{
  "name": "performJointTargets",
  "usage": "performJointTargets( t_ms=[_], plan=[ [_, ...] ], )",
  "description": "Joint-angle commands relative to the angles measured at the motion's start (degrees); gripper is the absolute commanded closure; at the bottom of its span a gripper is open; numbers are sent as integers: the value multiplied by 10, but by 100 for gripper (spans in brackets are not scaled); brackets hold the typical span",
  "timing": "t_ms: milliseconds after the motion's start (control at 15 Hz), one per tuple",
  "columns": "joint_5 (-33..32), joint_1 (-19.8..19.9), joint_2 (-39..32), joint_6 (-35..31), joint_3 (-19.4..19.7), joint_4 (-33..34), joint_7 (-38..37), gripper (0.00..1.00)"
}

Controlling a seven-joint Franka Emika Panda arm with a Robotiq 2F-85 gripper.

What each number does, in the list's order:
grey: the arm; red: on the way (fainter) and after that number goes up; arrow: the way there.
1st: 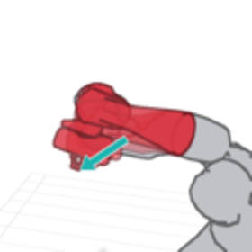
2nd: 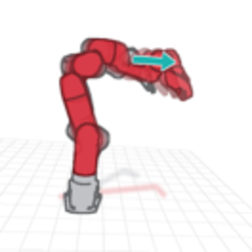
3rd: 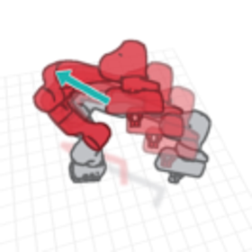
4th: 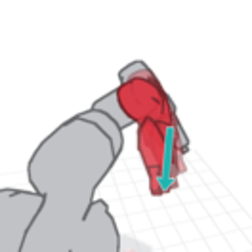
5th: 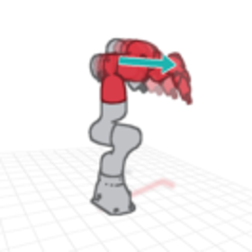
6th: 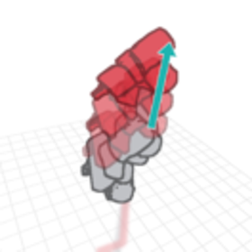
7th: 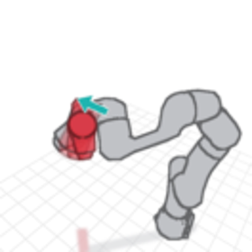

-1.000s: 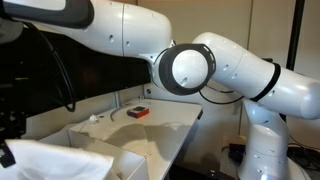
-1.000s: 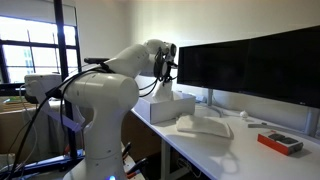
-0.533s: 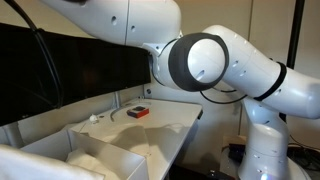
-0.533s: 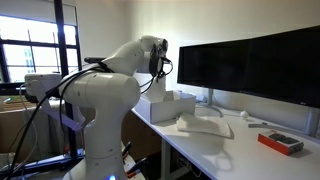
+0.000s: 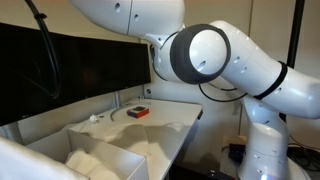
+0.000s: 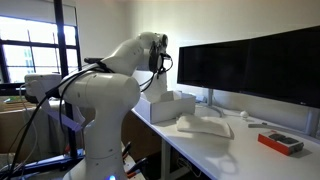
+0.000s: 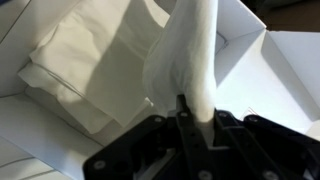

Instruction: Pick up three towel from the table and put it in the box.

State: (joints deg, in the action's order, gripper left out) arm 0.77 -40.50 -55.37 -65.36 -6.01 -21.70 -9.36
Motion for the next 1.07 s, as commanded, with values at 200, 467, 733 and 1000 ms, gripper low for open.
performJointTargets(
  t_ms=[200, 467, 733, 1000],
  plan=[
    [52, 80, 10, -8, -22, -43, -6, 92],
    [87, 117, -64, 40, -46, 26, 3, 58],
    [117, 150, -68, 21, -63, -9, -12, 34],
    [118, 164, -67, -1, -56, -6, -47, 8]
  ],
)
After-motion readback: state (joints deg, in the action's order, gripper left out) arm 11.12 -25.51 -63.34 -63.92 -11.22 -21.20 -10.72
